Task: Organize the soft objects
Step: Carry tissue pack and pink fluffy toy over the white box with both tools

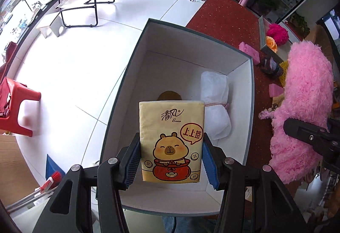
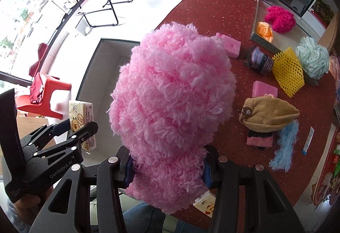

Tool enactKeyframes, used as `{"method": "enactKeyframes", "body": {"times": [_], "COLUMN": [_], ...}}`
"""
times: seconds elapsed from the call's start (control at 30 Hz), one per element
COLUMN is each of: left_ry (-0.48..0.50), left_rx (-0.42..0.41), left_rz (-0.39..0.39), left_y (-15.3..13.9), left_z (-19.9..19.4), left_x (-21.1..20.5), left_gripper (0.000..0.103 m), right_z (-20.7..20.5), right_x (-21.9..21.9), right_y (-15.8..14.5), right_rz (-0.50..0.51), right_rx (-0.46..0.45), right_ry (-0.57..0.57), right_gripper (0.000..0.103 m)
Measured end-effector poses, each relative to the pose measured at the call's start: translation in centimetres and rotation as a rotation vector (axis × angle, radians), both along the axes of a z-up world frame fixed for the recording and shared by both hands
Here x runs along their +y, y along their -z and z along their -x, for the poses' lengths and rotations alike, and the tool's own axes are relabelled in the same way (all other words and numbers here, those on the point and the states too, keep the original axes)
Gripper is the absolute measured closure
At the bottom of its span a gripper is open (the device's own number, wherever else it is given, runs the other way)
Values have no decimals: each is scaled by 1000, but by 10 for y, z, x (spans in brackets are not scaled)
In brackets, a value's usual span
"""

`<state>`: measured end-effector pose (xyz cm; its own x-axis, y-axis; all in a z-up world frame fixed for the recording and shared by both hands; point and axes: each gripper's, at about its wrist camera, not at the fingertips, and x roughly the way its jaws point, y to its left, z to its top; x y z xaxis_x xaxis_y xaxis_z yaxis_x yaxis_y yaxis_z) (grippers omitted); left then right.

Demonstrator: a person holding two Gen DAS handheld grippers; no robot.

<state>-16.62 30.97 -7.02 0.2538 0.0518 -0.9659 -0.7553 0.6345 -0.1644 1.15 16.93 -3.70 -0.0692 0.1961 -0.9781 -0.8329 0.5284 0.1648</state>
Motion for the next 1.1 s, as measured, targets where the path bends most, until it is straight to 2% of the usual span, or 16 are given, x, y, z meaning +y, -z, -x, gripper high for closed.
{"method": "enactKeyframes", "body": {"times": [0.33,1.1], "left_ry": [4,6], "left_rx": [23,63], "left_rz": [-7,9], "left_y": [5,17], "left_z": [-4,-12], "left_x": [4,5], "left_gripper": [49,49], "right_z": [18,30], "right_x": [33,68], "right_y": [3,20], "right_rz": [-8,26], "right_rx": [12,9], "right_ry": [-71,-130], "right_gripper": [50,50]}}
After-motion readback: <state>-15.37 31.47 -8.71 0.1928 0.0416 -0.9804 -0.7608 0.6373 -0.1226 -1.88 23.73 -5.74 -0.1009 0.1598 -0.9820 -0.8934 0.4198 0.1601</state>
